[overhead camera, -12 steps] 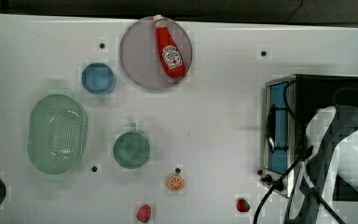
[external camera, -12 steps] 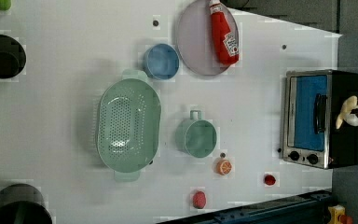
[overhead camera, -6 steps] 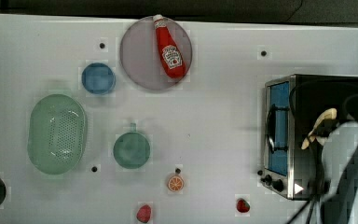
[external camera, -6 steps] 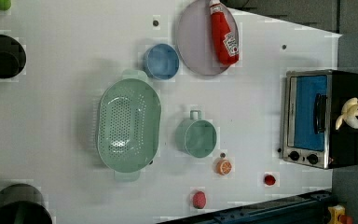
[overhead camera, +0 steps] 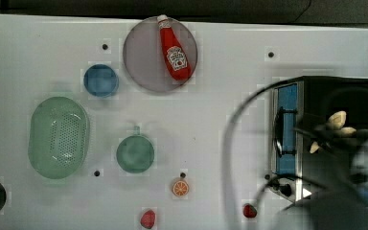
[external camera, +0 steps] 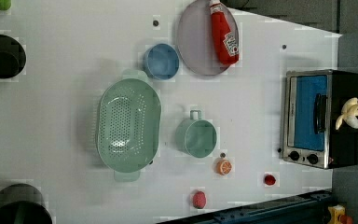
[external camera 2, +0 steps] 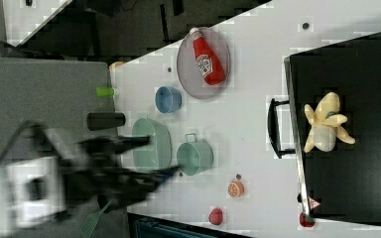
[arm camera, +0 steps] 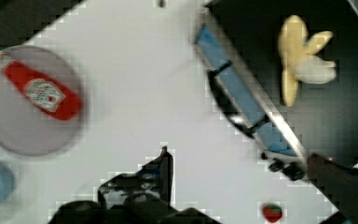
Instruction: Pick banana from table and place on oven.
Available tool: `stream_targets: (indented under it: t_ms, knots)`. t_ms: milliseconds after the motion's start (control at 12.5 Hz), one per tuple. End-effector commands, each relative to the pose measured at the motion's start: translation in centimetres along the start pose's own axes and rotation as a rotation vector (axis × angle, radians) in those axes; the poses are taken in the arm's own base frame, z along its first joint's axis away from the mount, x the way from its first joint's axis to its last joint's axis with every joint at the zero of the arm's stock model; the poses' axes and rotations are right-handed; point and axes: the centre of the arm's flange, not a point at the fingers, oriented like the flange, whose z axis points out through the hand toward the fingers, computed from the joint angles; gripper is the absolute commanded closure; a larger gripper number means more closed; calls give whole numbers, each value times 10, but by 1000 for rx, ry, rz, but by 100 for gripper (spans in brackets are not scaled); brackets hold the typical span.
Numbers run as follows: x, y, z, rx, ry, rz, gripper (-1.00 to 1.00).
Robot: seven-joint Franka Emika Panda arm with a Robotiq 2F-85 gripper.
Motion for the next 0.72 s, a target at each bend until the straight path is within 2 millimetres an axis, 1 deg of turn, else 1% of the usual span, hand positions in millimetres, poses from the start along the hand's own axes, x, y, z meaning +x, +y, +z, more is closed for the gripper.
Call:
stream_targets:
  t_ms: [80,160,240,400,560,720]
  knots:
    - [-59,-94,23,-54,-78,171,-100]
    - [-78,-112,22,-63,-70,205,-100]
    - [-94,-125,19,-69,-60,230,-100]
    - [-115,-141,18,-62,-67,241,-100]
    - [-120,-138,23,-50,-95,248,-100]
    - [-117,-130,26,-51,-104,263,-100]
